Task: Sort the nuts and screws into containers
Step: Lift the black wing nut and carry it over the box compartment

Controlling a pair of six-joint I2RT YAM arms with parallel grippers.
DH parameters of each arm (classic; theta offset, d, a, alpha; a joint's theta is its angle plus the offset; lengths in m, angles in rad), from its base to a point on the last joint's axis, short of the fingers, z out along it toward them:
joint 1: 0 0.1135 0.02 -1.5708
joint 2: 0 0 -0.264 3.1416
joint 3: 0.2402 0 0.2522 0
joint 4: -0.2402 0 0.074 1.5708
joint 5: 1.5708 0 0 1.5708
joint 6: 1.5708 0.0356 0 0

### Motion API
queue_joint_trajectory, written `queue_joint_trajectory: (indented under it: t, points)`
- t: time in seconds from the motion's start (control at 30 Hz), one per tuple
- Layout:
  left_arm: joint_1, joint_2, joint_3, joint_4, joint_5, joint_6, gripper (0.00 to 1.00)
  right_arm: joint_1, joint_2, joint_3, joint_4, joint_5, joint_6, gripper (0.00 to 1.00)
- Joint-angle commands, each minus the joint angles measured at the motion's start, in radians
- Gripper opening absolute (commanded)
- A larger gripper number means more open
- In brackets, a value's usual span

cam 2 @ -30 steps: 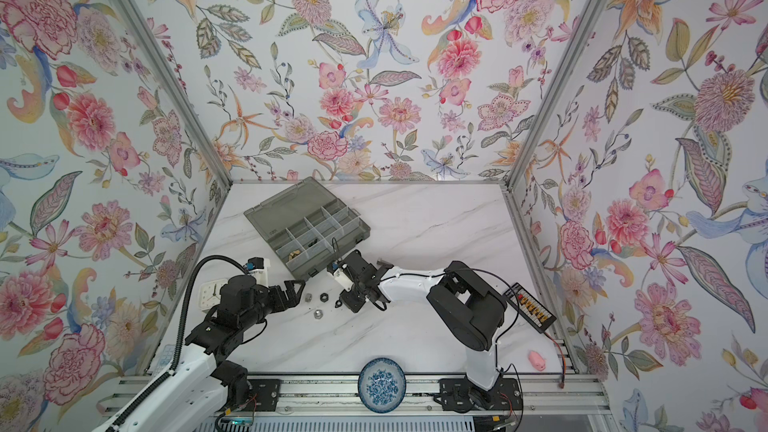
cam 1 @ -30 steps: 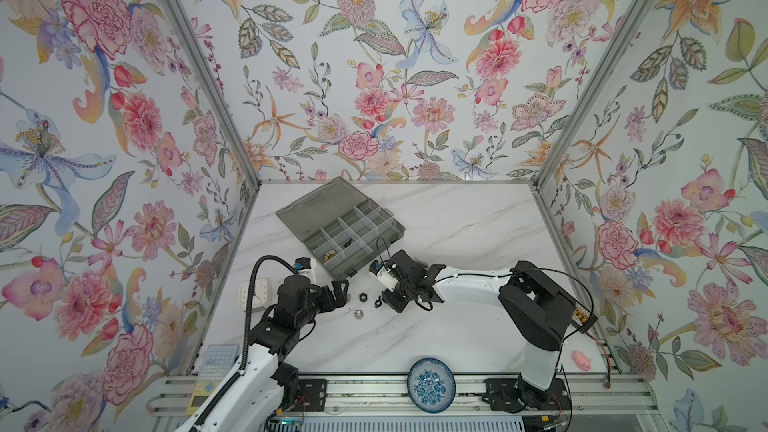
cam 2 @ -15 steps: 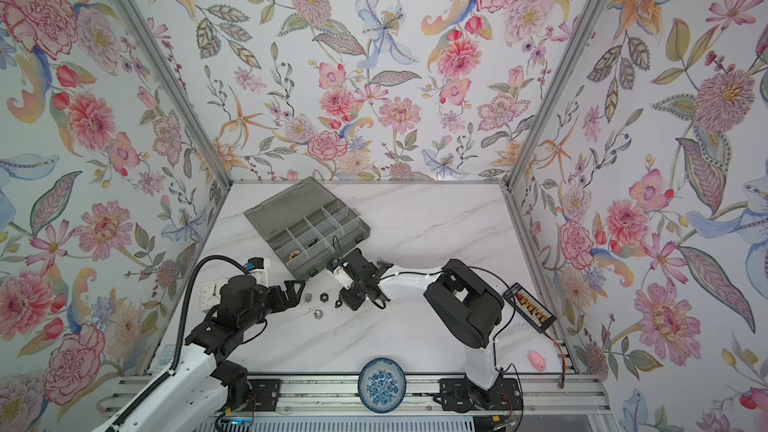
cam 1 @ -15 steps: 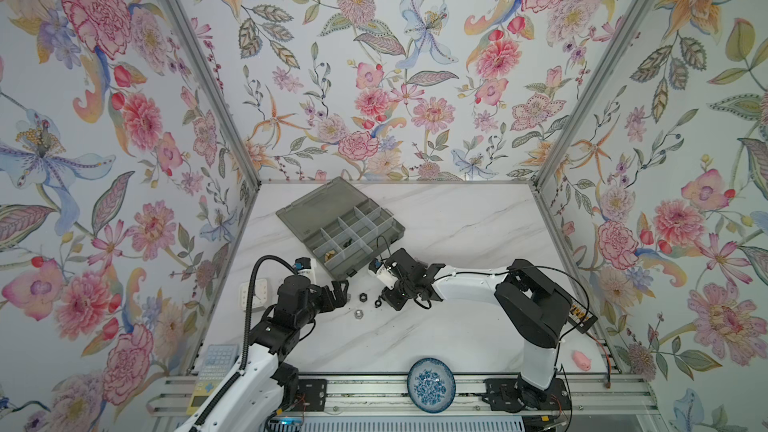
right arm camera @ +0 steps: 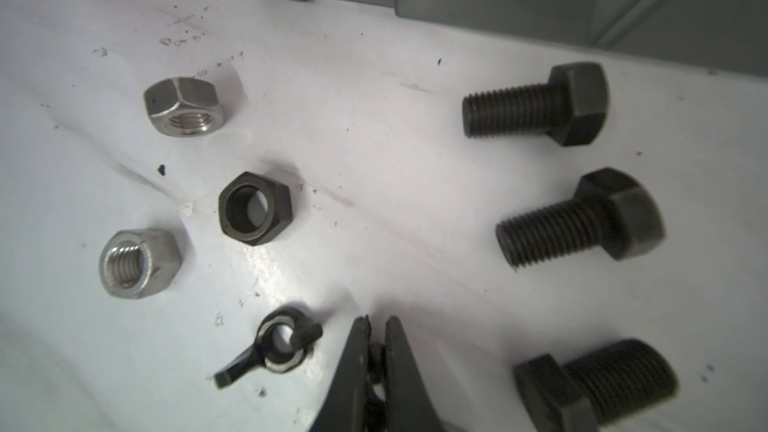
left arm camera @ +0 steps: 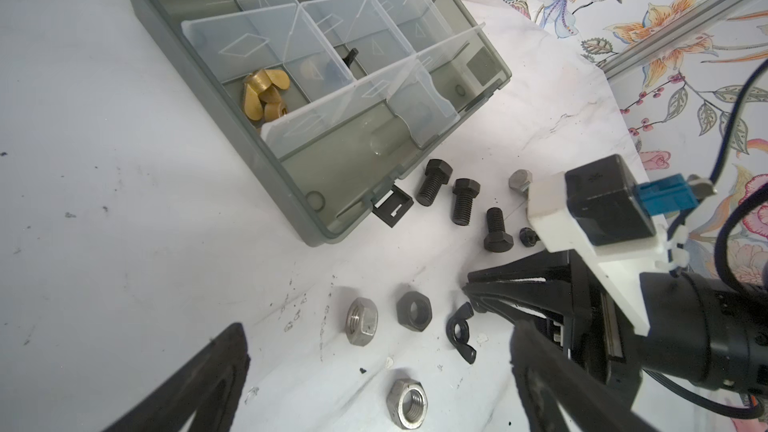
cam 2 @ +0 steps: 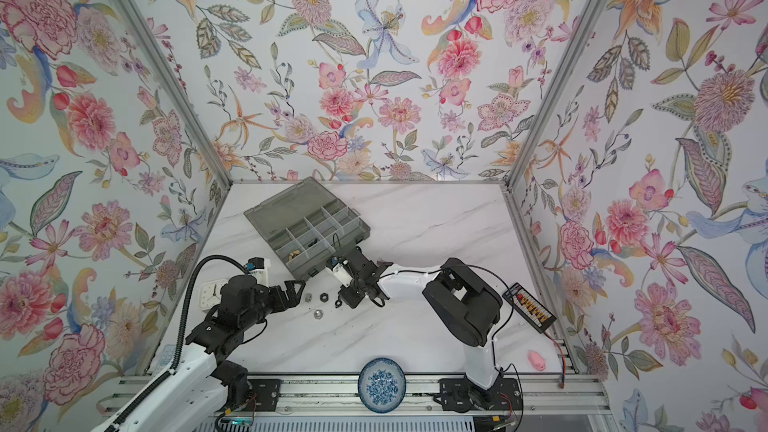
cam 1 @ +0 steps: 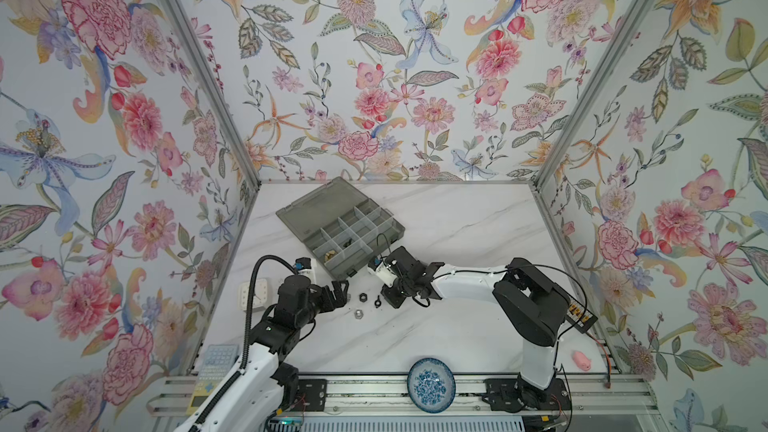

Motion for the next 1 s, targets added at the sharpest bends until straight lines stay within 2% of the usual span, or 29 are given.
queue_joint_trajectory:
  t: [0.0,0.3,0.57,0.97]
  points:
    - [0.011,-0.003,-0.009,0.019,-0.005,-0.001,0.99,-0.01,-0.019,-0.002,-0.01,-0.013,0.004,0.02]
    - [0.011,-0.008,-0.015,0.019,-0.009,-0.006,0.99,-0.04,-0.076,0.04,-0.001,-0.058,0.0,0.0]
    - [0.011,-0.011,-0.018,0.019,-0.009,-0.006,0.99,-0.056,-0.069,0.175,0.02,-0.074,-0.034,0.0]
    - [0.011,-0.021,-0.028,0.014,-0.01,-0.007,0.99,-0.07,0.116,0.448,0.17,-0.034,-0.029,0.0]
